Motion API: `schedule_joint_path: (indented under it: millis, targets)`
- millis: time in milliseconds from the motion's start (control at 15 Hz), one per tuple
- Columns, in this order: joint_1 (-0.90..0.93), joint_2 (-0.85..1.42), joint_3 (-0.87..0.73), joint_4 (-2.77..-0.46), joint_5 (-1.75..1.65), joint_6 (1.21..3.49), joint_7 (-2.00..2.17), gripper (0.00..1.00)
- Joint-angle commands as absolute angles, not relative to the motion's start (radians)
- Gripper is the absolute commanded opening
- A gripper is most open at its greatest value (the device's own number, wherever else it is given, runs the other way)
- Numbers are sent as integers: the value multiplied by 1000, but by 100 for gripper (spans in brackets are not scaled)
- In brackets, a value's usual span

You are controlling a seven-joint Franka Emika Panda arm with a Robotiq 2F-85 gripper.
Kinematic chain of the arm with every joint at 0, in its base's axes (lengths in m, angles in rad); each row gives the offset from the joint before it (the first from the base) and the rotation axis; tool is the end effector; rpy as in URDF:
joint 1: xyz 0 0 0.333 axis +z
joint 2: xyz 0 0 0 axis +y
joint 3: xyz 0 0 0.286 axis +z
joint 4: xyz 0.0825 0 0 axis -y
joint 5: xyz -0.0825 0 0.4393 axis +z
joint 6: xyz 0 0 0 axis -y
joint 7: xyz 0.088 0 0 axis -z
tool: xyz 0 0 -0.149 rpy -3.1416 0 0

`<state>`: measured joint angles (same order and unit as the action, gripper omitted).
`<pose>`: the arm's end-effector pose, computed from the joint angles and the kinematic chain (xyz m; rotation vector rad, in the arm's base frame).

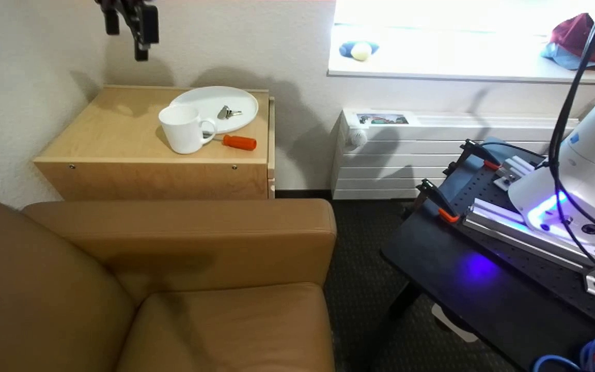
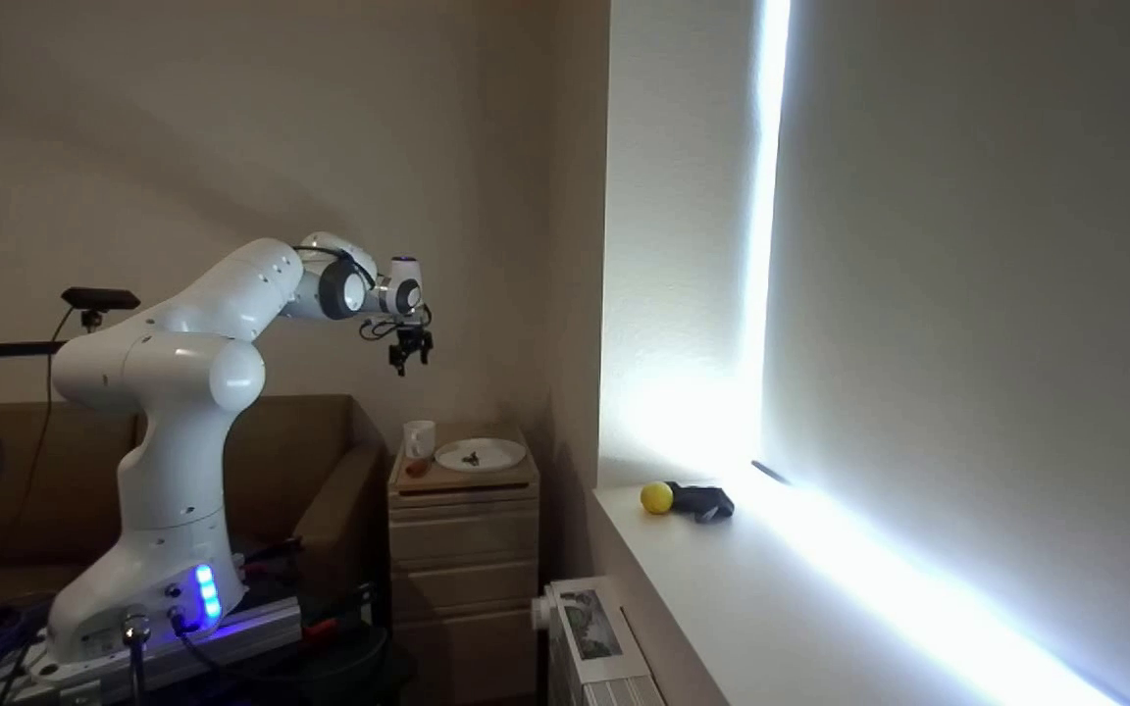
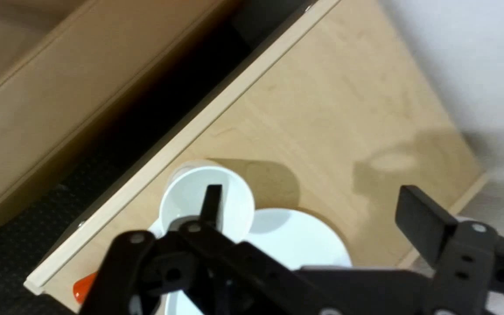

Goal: Move the cup from the window sill to the top of the cabinet

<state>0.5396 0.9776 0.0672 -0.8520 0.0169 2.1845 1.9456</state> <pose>0.7214 0.4744 0.2837 -2.1396 1.7761 -0.0578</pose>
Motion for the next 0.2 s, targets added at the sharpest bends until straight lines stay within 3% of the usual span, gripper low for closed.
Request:
schedule_joint_path:
  millis: [0,67,133]
  targets:
    - [483,785,155,-1072,103,2366,1852,100]
    - [523,904,105,-903,56,2275,1912,100]
    - [513,868,122,-934,71,2304,1895,100]
